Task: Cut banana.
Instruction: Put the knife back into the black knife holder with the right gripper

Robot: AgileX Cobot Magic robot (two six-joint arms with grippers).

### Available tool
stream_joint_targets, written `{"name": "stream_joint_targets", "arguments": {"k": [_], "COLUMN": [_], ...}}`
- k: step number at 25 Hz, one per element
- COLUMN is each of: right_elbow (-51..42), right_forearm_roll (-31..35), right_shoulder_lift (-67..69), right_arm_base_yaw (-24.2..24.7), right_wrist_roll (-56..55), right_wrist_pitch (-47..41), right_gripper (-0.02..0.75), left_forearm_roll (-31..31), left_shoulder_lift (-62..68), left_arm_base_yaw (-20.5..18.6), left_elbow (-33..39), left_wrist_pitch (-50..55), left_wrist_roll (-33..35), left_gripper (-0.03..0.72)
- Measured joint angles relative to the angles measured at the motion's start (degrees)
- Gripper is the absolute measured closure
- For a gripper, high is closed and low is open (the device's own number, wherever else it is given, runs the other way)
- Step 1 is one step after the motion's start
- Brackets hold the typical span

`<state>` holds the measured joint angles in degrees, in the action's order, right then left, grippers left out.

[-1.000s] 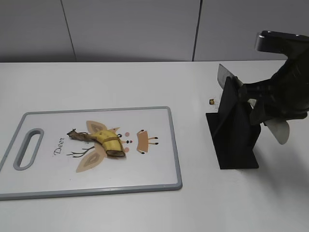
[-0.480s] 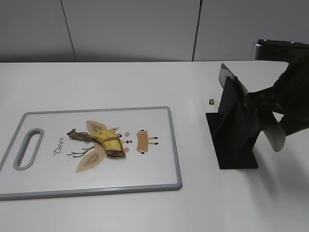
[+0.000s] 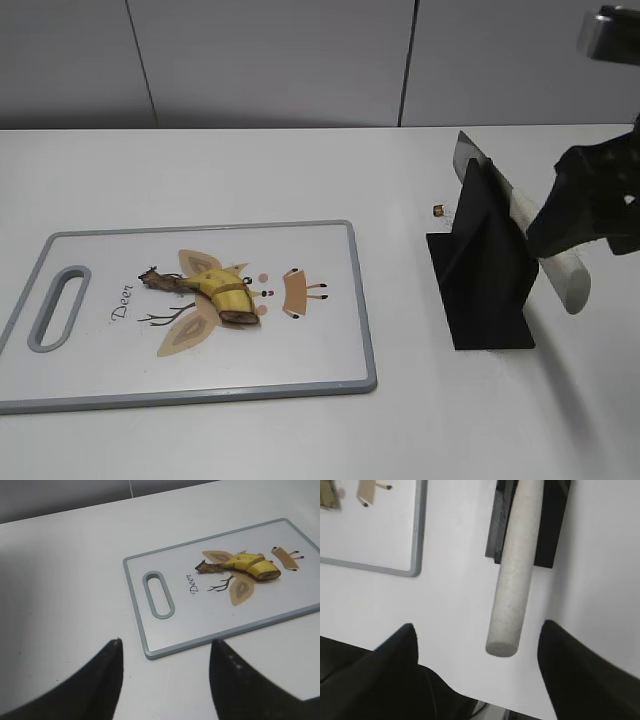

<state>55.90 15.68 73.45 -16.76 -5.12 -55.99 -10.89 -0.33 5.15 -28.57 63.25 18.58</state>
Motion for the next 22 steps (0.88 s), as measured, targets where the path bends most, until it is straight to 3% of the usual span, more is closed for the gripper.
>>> {"name": "stream_joint_targets", "arguments": {"k": [4,9,22], "right_elbow": [0.0,-0.7,-19.0], "right_forearm_roll": [0.4,0.4,0.8], "right_shoulder_lift": [-5.6,-14.3,-45.2], "right_arm_base_yaw": [0.0,0.0,0.0], "right_wrist_roll": [2.3,12.8,19.7], "right_wrist_pitch": [-2.1,-6.0,-4.1], "right_gripper": [0.173,0.173,0.173], "left_forearm_roll": [0.0,0.0,0.5], "left_shoulder_lift": [0.0,0.0,0.0], "left_arm_base_yaw": [0.0,0.0,0.0], "left_elbow": [0.0,0.0,0.1], "left_wrist_pitch": [0.0,0.0,-0.6], "left_wrist_roll": [0.0,0.0,-6.8], "left_gripper": [0.161,0.161,0.162]}}
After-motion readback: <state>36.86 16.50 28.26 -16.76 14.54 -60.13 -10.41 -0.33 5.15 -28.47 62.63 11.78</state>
